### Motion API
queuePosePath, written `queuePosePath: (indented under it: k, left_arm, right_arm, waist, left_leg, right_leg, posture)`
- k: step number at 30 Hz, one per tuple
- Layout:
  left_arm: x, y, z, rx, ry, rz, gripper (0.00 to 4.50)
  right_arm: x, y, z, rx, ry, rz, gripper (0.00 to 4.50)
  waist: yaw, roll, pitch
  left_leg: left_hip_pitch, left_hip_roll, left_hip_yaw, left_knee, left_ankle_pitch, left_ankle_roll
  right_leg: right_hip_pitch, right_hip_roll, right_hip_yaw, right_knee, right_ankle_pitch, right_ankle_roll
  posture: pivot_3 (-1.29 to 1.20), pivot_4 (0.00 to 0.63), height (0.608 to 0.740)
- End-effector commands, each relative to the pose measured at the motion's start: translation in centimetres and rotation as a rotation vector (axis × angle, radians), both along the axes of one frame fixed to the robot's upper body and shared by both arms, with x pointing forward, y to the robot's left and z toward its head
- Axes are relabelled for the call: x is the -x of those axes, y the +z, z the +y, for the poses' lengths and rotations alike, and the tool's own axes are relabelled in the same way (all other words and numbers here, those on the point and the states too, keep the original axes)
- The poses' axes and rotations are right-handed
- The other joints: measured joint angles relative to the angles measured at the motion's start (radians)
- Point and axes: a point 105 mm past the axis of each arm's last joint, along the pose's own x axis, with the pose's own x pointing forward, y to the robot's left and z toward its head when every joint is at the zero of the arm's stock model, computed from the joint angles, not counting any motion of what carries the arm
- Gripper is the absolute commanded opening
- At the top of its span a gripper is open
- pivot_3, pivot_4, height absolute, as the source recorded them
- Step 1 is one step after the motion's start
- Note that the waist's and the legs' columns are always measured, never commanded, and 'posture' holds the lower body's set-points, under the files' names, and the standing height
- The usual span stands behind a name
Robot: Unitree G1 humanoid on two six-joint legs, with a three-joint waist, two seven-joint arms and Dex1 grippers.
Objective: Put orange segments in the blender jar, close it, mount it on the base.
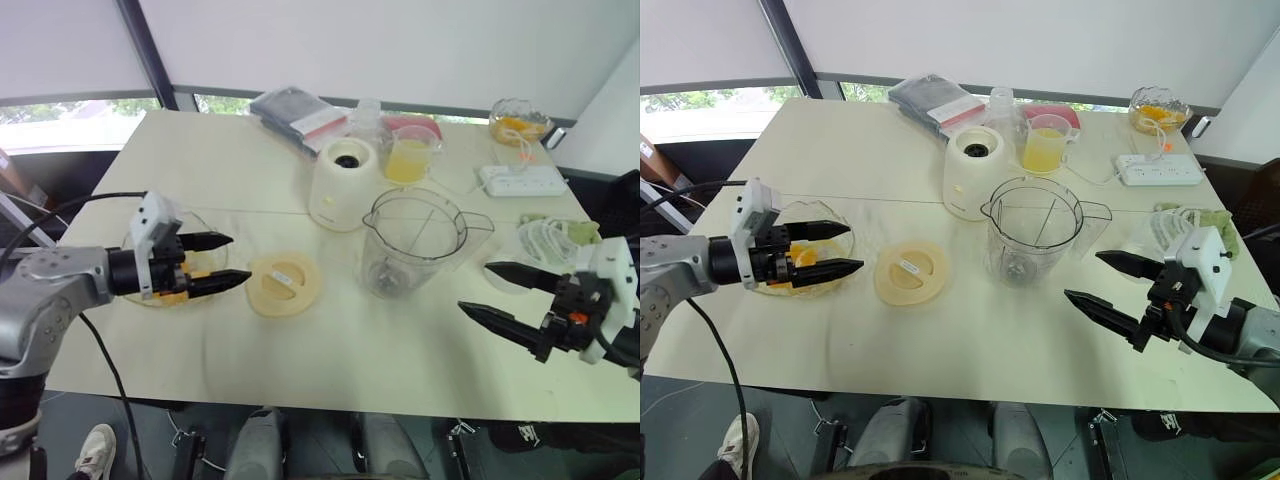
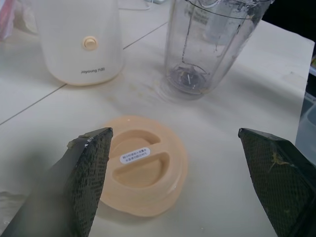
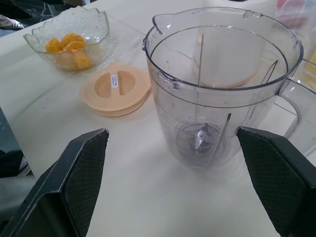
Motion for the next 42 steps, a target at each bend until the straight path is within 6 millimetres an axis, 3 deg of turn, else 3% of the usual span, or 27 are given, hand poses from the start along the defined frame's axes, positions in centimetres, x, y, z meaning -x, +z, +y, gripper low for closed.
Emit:
queuePosePath:
  k: [1, 4, 13, 18, 22, 35, 42]
  left_arm:
    - [-0.1, 0.8, 0.0, -0.022, -0.006, -0.039, 4.25]
    - [-0.4, 0.7, 0.9, -0.073, 0.010, -0.055, 4.25]
    - [-3.3, 1.8, 8.7, -0.265, 0.154, -0.049, 4.25]
    - [-4.5, 1.4, 11.0, -0.316, 0.193, 0.016, 4.25]
    - [-5.0, 0.2, 11.5, -0.343, 0.158, 0.059, 4.25]
    - [-6.6, -5.8, 9.9, -0.513, -0.058, 0.122, 4.25]
    - [-7.2, -7.7, 9.5, -0.589, -0.102, 0.131, 4.25]
  right_arm:
    - [0.0, 0.6, 0.7, 0.004, 0.019, -0.049, 4.35]
    - [0.0, 0.4, 1.2, -0.011, 0.032, -0.046, 4.35]
    - [-0.7, -1.2, 4.3, -0.068, 0.112, -0.039, 4.35]
    - [-1.1, -2.1, 5.4, -0.089, 0.123, -0.045, 4.35]
    - [-1.3, -2.7, 6.1, -0.100, 0.124, -0.052, 4.35]
    - [-0.5, -2.9, 6.7, -0.105, 0.074, -0.077, 4.35]
    - [0.1, -3.1, 7.1, -0.111, 0.043, -0.074, 4.35]
  waist:
    - [0.000, 0.000, 0.000]
    - [-0.001, 0.000, 0.000]
    - [-0.001, -0.001, 0.000]
    - [0.002, -0.001, 0.000]
    - [0.002, -0.001, 0.000]
    - [-0.001, -0.003, -0.001]
    - [0.002, -0.004, -0.002]
  left_leg:
    - [0.000, 0.000, 0.000, 0.000, 0.000, 0.000]
    - [0.000, 0.000, 0.000, 0.000, 0.000, 0.000]
    - [0.000, 0.000, 0.001, 0.000, 0.000, 0.000]
    - [-0.001, -0.001, 0.005, 0.000, 0.000, 0.000]
    - [-0.001, -0.002, 0.005, 0.000, 0.000, 0.000]
    - [-0.001, -0.002, 0.005, 0.001, 0.000, 0.000]
    - [-0.001, -0.002, 0.005, 0.001, 0.000, 0.000]
  right_leg:
    - [0.000, 0.000, 0.000, 0.000, 0.000, 0.000]
    - [0.000, 0.000, 0.000, 0.000, 0.000, 0.000]
    - [0.000, 0.001, 0.000, 0.000, 0.000, -0.001]
    - [-0.001, 0.001, 0.000, 0.000, 0.000, 0.000]
    - [-0.001, 0.001, 0.000, 0.000, 0.000, 0.000]
    - [-0.001, 0.001, 0.000, 0.001, 0.000, 0.000]
    - [-0.001, 0.001, 0.000, 0.002, 0.001, 0.001]
  posture:
    - [0.00, 0.150, 0.740]
    - [0.00, 0.150, 0.740]
    - [0.00, 0.150, 0.740]
    - [0.00, 0.150, 0.740]
    - [0.00, 0.150, 0.740]
    - [0.00, 0.150, 0.740]
    - [0.00, 0.150, 0.740]
